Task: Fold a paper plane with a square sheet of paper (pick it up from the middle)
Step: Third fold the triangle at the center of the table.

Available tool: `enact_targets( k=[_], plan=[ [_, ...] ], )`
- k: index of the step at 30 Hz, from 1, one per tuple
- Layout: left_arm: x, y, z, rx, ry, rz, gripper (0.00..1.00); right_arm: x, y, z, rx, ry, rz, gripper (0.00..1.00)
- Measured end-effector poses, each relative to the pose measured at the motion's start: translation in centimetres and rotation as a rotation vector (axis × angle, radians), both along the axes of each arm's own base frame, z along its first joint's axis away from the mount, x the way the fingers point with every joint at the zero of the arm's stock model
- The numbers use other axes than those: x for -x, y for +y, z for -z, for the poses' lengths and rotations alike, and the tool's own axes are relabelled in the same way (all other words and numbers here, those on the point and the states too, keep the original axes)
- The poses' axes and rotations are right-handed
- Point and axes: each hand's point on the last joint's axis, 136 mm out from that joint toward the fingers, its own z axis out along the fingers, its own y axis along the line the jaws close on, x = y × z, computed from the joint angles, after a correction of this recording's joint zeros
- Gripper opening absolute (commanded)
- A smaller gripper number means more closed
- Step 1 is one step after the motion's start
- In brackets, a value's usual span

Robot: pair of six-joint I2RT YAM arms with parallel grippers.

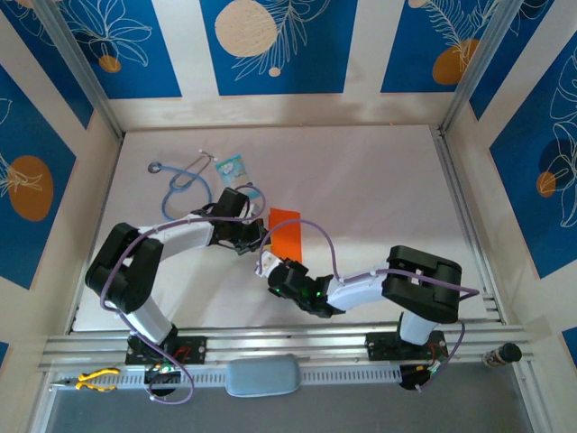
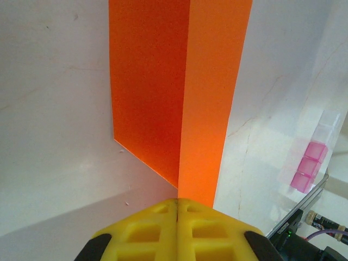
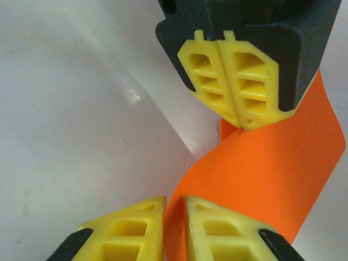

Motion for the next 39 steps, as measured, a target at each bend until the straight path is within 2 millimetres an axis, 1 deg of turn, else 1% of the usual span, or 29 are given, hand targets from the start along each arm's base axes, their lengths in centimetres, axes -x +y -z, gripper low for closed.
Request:
enact_targets(
  k=[4, 10, 15, 16, 18, 21, 22, 24, 26, 28, 32, 35, 37, 39],
  plan=[
    [0.0, 0.0, 0.0, 0.0, 0.0, 0.0, 0.0, -0.1, 0.0, 0.0, -0.008, 0.006, 0.007, 0.08],
    [0.0, 0.0, 0.0, 0.0, 0.0, 0.0, 0.0, -0.2, 0.0, -0.4, -0.031, 0.011, 0.019, 0.04],
    [0.0, 0.0, 0.0, 0.0, 0.0, 0.0, 0.0, -0.2, -0.2, -0.4, -0.037, 0.018, 0.023, 0.01],
    [0.0, 0.0, 0.0, 0.0, 0.0, 0.0, 0.04, -0.2, -0.2, -0.4, -0.04, 0.021, 0.022, 0.01],
    [0.0, 0.0, 0.0, -0.001, -0.001, 0.0, 0.21, -0.2, -0.3, -0.5, -0.049, 0.029, 0.019, 0.0],
    [0.0, 0.5, -0.1, -0.023, -0.013, -0.001, 0.38, -0.1, -0.4, -0.5, -0.068, 0.056, 0.012, 0.0],
    [-0.1, 0.8, -0.2, -0.037, -0.02, -0.004, 0.43, -0.1, -0.3, -0.5, -0.081, 0.076, 0.006, 0.0],
    [-0.3, 1.4, -0.7, -0.062, -0.043, -0.005, 0.48, 0.0, -0.2, -0.6, -0.112, 0.121, -0.004, 0.0],
    [-0.9, 2.1, -1.5, -0.08, -0.07, -0.014, 0.49, -0.1, -0.2, -0.8, -0.154, 0.178, -0.01, 0.0],
    [-2.0, 2.7, -2.8, -0.087, -0.106, -0.025, 0.48, -0.3, -0.2, -1.0, -0.211, 0.252, -0.02, 0.0],
    [-3.7, 3.1, -4.5, -0.081, -0.162, -0.029, 0.45, -0.4, -0.6, -1.1, -0.308, 0.385, -0.028, 0.0],
    [-4.5, 2.6, -5.5, -0.061, -0.19, -0.006, 0.41, -0.3, -0.8, -1.1, -0.364, 0.471, -0.036, 0.0],
    [-5.2, 1.7, -5.9, -0.034, -0.196, 0.027, 0.38, -0.1, -0.7, -1.2, -0.398, 0.523, -0.046, 0.0],
    [-5.8, 0.8, -5.8, -0.006, -0.191, 0.057, 0.35, 0.0, -0.7, -1.3, -0.425, 0.567, -0.052, 0.0]
  ],
)
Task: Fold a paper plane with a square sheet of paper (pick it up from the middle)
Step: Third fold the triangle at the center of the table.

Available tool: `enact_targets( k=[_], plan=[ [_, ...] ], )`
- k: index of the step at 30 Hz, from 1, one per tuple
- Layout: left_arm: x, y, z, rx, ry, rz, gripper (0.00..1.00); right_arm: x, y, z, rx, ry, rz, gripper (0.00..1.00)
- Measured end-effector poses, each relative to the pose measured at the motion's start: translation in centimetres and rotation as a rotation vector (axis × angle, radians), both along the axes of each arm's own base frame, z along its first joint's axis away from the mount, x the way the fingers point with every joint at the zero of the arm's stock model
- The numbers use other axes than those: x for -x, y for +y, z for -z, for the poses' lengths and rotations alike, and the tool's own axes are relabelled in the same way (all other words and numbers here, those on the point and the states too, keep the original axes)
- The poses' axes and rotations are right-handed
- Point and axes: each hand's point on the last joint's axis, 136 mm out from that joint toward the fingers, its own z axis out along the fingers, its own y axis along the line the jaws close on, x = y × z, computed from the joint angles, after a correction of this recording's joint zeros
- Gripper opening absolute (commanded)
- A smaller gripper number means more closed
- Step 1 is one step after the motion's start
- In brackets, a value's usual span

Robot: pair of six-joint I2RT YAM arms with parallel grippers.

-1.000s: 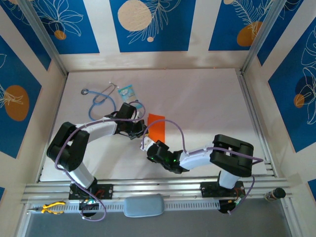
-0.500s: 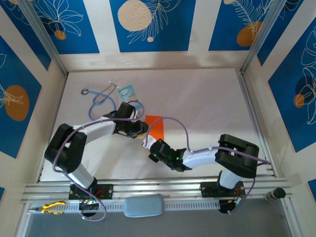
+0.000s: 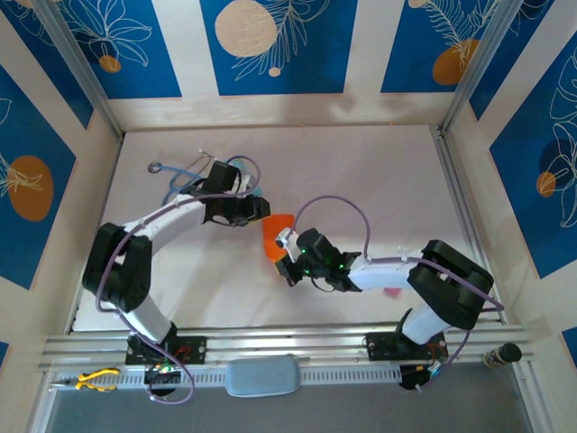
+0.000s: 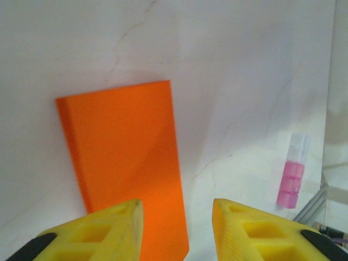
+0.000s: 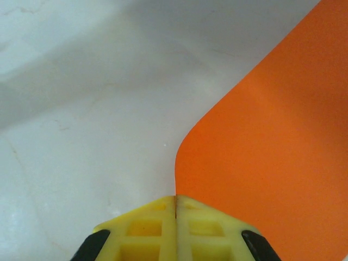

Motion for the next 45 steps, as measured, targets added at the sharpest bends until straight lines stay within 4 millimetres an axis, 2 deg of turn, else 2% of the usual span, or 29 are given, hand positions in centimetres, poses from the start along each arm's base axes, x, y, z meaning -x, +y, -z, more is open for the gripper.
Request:
enact_targets(
  k=[9, 15, 23, 31, 38, 45],
  plan=[
    [-1.4, -2.7, 3.5, 0.036, 0.094, 0.107, 0.25, 0.3, 0.2, -0.5, -0.078, 0.107, -0.003, 0.0],
    [-1.3, -2.9, 6.0, -0.01, 0.139, 0.141, 0.21, 0.4, 0.4, -0.5, -0.096, 0.135, -0.002, 0.0],
    [-0.5, -2.0, 9.7, -0.091, 0.196, 0.16, 0.17, 0.0, 0.0, 0.6, -0.079, 0.196, 0.025, 0.0],
    [-0.5, -2.0, 9.7, -0.101, 0.175, 0.189, 0.16, -1.3, -0.5, 0.7, -0.084, 0.249, 0.066, 0.0],
    [-0.5, -2.0, 9.8, -0.104, 0.169, 0.194, 0.16, -2.7, -1.6, 1.7, -0.058, 0.319, 0.116, 0.0],
    [-0.5, -2.0, 9.8, -0.104, 0.17, 0.193, 0.16, -3.4, -1.9, 2.3, -0.023, 0.357, 0.155, 0.01]
  ],
)
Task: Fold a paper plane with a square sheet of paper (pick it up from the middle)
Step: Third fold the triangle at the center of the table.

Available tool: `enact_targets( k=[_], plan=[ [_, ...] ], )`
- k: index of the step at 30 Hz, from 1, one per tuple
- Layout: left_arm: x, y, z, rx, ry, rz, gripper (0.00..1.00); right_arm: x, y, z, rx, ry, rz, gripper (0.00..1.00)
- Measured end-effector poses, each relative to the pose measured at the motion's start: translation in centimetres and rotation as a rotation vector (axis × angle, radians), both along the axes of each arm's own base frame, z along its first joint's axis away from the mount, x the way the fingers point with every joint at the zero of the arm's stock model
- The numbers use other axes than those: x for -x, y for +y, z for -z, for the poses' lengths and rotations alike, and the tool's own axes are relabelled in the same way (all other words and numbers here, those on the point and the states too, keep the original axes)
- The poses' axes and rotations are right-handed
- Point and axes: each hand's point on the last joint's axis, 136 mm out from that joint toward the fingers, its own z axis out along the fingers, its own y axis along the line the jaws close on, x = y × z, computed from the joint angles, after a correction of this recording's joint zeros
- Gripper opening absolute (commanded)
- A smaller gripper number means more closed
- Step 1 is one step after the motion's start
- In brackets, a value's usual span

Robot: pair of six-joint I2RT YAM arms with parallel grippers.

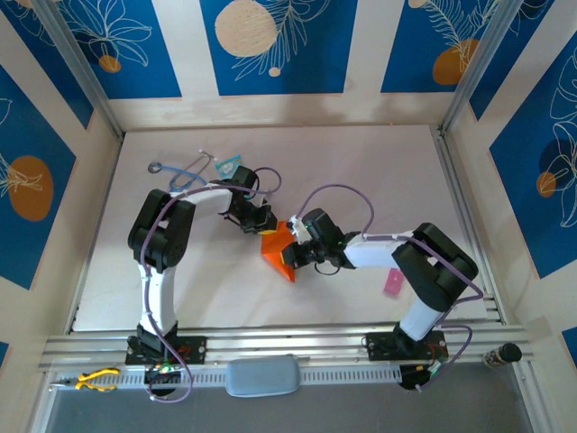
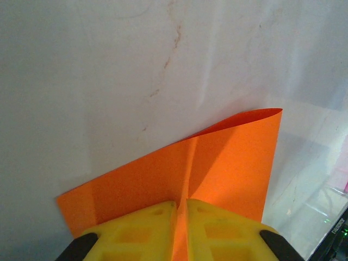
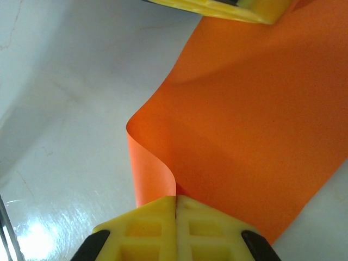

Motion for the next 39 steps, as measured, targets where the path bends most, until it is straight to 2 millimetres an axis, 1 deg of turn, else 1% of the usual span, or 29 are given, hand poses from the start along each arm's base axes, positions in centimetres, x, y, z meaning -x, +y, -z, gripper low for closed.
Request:
enact_targets(
  k=[4, 19, 28, 34, 39],
  plan=[
    [0.0, 0.0, 0.0, 0.0, 0.0, 0.0, 0.16, -0.4, -0.2, 0.2, 0.016, 0.018, 0.017, 0.01],
    [-0.1, 0.1, 0.1, -0.006, -0.003, -0.002, 0.16, -0.4, -1.5, 1.2, 0.068, 0.069, 0.071, 0.01],
    [-0.1, 0.1, 0.1, -0.006, -0.002, -0.003, 0.16, -0.9, -1.3, 0.7, 0.07, 0.07, 0.076, 0.01],
    [-0.1, 0.1, 0.1, -0.006, -0.003, -0.002, 0.16, -1.1, -1.4, 1.1, 0.096, 0.086, 0.082, 0.01],
    [-0.1, 0.1, 0.1, -0.006, -0.003, -0.003, 0.16, -1.4, -1.4, 0.7, 0.109, 0.085, 0.089, 0.01]
  ],
)
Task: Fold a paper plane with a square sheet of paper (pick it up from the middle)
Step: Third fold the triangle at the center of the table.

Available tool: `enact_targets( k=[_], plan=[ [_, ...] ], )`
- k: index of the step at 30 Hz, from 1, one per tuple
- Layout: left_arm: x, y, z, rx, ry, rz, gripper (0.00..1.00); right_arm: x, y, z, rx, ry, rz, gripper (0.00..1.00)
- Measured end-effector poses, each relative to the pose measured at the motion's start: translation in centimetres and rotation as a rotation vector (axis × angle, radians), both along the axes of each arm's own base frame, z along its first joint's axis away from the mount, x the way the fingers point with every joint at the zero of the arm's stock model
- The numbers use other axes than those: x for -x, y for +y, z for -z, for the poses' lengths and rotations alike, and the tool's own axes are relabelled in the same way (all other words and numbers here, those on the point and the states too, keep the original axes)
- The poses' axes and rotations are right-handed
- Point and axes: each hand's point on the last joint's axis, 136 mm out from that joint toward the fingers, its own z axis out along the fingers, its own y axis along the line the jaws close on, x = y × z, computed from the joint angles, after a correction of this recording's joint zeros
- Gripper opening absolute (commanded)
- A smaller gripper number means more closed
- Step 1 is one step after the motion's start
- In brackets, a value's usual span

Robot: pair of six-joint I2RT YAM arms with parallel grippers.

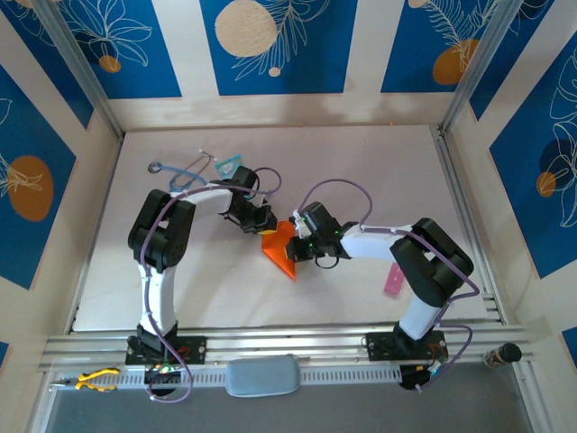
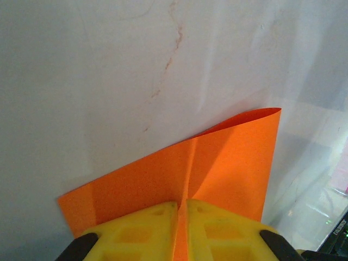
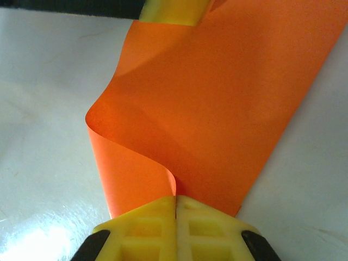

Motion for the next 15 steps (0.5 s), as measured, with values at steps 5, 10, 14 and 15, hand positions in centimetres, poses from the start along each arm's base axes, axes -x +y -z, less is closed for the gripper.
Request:
enact_targets(
  k=[5, 10, 14, 15],
  plan=[
    [0.0, 0.0, 0.0, 0.0, 0.0, 0.0, 0.16, 0.12, -0.28, 0.21, 0.017, 0.009, 0.004, 0.01],
    [0.0, 0.0, 0.0, 0.0, 0.0, 0.0, 0.16, 0.34, -0.52, 0.43, 0.029, 0.02, 0.006, 0.01],
    [0.0, 0.0, 0.0, 0.0, 0.0, 0.0, 0.16, 0.37, -0.67, 0.54, 0.037, 0.022, 0.009, 0.01],
    [0.0, 0.0, 0.0, 0.0, 0.0, 0.0, 0.16, 0.35, -0.7, 0.56, 0.039, 0.022, 0.01, 0.01]
  ],
)
